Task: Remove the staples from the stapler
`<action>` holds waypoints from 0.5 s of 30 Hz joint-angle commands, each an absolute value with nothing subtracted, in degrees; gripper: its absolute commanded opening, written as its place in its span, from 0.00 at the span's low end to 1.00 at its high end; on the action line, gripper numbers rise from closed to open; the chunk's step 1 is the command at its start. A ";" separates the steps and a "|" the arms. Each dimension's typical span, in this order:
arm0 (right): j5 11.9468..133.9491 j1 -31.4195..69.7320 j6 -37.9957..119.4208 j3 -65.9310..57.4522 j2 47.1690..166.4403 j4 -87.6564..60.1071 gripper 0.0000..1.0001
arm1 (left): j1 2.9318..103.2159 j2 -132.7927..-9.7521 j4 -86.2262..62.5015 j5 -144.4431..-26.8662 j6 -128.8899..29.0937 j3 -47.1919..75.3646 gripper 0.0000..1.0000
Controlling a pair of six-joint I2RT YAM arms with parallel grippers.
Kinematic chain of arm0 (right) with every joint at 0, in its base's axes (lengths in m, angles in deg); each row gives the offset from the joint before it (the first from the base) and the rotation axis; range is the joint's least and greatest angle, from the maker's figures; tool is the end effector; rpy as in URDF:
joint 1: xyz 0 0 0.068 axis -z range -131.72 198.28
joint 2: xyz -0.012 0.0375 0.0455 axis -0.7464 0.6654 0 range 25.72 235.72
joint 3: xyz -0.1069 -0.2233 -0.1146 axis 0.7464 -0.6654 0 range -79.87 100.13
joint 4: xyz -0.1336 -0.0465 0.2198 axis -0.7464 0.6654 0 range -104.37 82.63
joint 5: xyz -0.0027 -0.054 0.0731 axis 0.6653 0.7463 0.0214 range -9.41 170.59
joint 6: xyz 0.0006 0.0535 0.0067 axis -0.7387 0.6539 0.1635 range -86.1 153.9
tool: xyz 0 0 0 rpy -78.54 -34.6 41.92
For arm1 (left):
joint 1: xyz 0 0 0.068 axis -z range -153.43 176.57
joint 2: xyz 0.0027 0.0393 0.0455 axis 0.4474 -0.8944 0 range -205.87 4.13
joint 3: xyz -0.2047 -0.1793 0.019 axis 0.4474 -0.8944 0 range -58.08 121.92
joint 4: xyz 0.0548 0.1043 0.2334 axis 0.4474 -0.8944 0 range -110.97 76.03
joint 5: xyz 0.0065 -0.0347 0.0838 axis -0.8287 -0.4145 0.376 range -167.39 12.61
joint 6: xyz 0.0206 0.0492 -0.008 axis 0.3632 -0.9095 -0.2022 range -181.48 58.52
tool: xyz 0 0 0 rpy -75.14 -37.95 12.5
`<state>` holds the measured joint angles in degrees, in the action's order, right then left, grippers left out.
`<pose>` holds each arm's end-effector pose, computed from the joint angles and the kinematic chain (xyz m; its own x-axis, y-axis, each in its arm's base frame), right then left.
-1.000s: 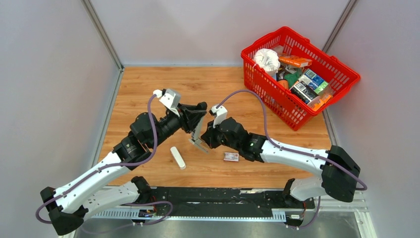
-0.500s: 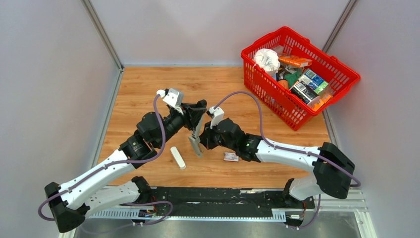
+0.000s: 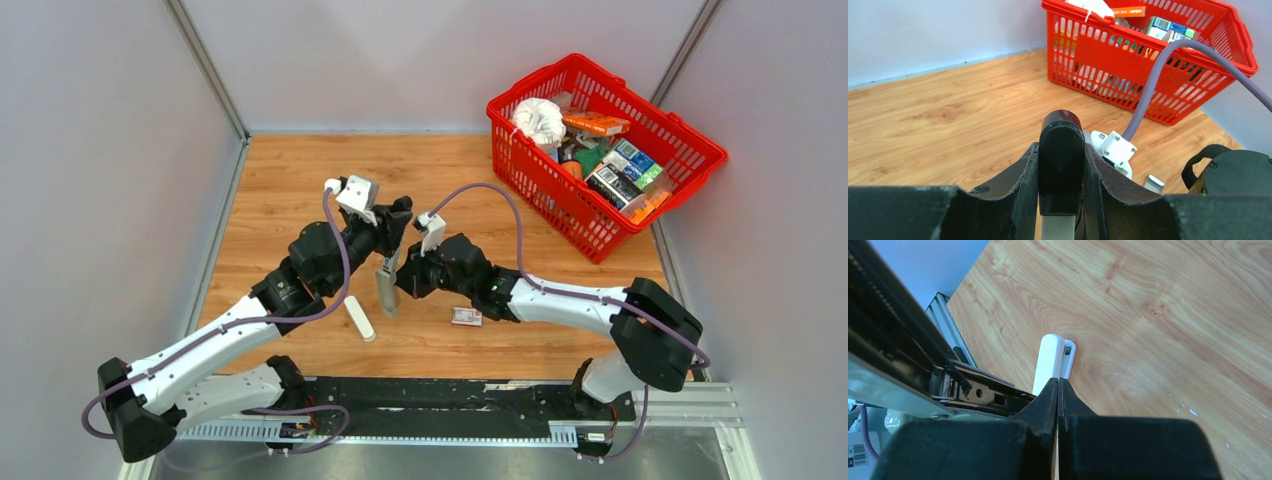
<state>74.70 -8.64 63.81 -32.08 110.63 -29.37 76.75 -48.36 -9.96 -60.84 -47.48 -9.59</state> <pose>0.1768 0.2780 0.2353 -0.6196 -0.0424 -0.7838 -0.6650 0.5589 0.4954 0.1461 -0.1594 0.3657 -0.1339 -0.2015 -0.9703 0.5372 0.8080 -0.2419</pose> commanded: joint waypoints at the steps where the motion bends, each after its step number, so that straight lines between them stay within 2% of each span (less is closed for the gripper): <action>1: 71.01 -8.93 64.92 -32.06 112.47 -36.33 0.00 | 76.59 -49.65 -4.12 -58.15 -49.35 -4.91 0.00; 15: 65.65 -6.04 71.25 -36.89 118.45 -53.22 0.00 | 76.67 -56.69 -3.77 -56.30 -52.07 -0.60 0.00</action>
<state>68.80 -6.81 68.51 -36.04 117.53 -44.70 76.75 -56.03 -10.09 -57.27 -51.00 -4.72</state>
